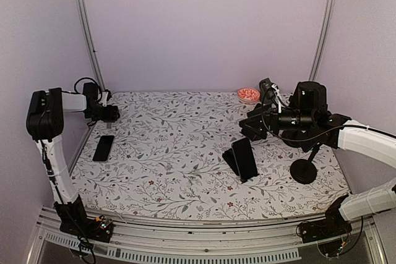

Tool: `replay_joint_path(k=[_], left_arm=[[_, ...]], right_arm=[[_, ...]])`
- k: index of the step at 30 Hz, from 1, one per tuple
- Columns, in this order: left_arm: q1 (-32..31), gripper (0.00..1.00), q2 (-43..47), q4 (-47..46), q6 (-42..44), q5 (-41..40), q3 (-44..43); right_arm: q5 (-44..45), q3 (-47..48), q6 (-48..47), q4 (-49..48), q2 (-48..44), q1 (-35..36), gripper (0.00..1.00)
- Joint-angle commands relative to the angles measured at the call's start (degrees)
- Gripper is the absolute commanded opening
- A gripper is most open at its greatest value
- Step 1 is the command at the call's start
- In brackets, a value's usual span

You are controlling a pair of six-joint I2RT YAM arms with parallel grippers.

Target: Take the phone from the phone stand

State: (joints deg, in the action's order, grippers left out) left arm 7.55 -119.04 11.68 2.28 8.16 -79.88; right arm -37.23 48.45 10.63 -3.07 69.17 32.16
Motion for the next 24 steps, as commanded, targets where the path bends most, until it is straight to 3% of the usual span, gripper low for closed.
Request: replay_joint_path(k=[1,11,15,24], left_arm=[[0.27,0.99,1.25,1.80,-1.10,0.52,-0.89],[-5.17,0.99,16.12,0.50,-1.27,0.47,2.38],[-9.33,0.94,22.18,-2.89,-1.33,4.52,6.67],[-31.76,0.90,30.40,-16.49,-4.29,4.35,21.38]], right_arm=[[-0.74,0.25,-0.58,-0.35,-0.40,-0.30,0.99],[-1.00,0.99,-0.66,1.97,-1.72,-0.35,0.99],[-0.95,1.32,-0.88,3.01,-2.18,-0.31,0.99],[-0.70,1.37,-0.80,4.09,-3.33,-0.32,0.99]])
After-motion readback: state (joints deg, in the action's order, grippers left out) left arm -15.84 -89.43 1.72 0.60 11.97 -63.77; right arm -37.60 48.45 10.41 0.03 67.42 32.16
